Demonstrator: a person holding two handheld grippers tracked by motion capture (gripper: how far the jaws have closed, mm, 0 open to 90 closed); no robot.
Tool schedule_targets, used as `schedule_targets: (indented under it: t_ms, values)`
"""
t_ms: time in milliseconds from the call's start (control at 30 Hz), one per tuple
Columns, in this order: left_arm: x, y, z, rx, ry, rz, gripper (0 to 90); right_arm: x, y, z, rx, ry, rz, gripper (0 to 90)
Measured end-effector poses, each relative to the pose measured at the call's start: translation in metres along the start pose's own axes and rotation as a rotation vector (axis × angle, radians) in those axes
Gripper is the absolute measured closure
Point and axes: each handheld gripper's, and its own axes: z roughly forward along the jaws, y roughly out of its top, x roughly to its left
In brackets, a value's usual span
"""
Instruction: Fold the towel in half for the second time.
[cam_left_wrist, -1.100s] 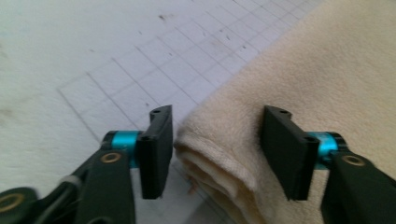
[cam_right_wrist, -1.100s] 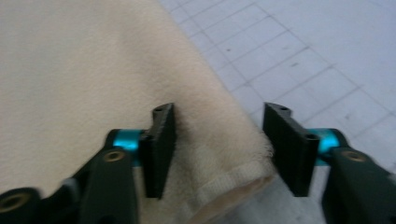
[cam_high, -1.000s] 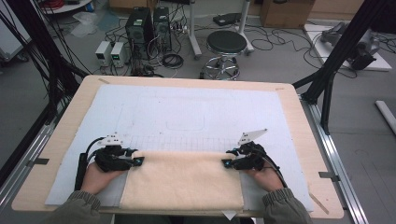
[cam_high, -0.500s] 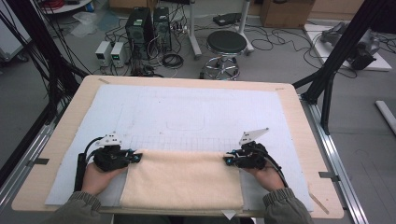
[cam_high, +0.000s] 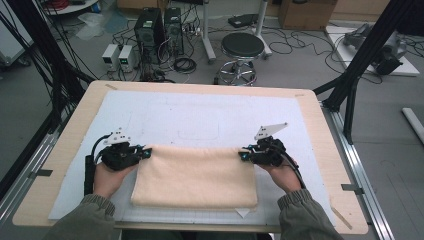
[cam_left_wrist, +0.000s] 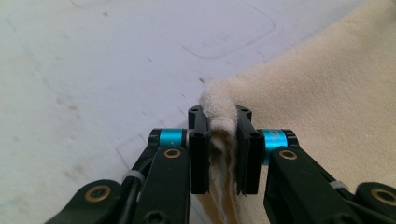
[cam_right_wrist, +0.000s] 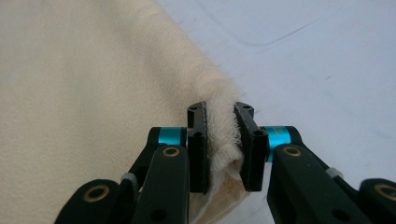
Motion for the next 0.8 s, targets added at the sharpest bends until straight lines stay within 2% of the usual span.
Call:
schedule_targets:
  t_ms: [233, 300, 367, 467, 633, 667, 733, 767, 800]
  values:
    - [0.017, 0.028, 0.019, -0.014, 0.072, -0.006, 78.4, -0.023, 0.025, 0.004, -0.015, -0.059, 0.004, 77.0]
    - [0.021, 0.034, 0.024, -0.016, 0.082, -0.02, 78.4, -0.031, 0.031, 0.008, -0.01, -0.075, 0.004, 77.0]
    - [0.025, 0.041, 0.027, -0.005, 0.098, -0.012, 78.4, -0.038, 0.036, 0.01, -0.013, -0.083, 0.019, 77.0]
    - [0.03, 0.051, 0.03, -0.016, 0.107, -0.014, 78.5, -0.045, 0.044, 0.012, -0.01, -0.098, 0.026, 77.1]
    - [0.037, 0.065, 0.037, -0.031, 0.141, -0.02, 78.0, -0.055, 0.056, 0.011, -0.038, -0.129, 0.031, 76.6]
    - [0.038, 0.067, 0.04, -0.019, 0.155, -0.011, 76.0, -0.057, 0.058, 0.011, -0.046, -0.142, 0.038, 74.3]
    - [0.039, 0.067, 0.044, -0.026, 0.193, -0.026, 60.5, -0.06, 0.059, 0.013, -0.068, -0.195, 0.038, 64.3]
    - [0.04, 0.066, 0.044, -0.025, 0.194, -0.042, 55.3, -0.061, 0.058, 0.016, -0.073, -0.195, 0.053, 59.7]
    - [0.042, 0.064, 0.044, -0.013, 0.18, -0.043, 54.1, -0.062, 0.056, 0.018, -0.067, -0.181, 0.073, 56.4]
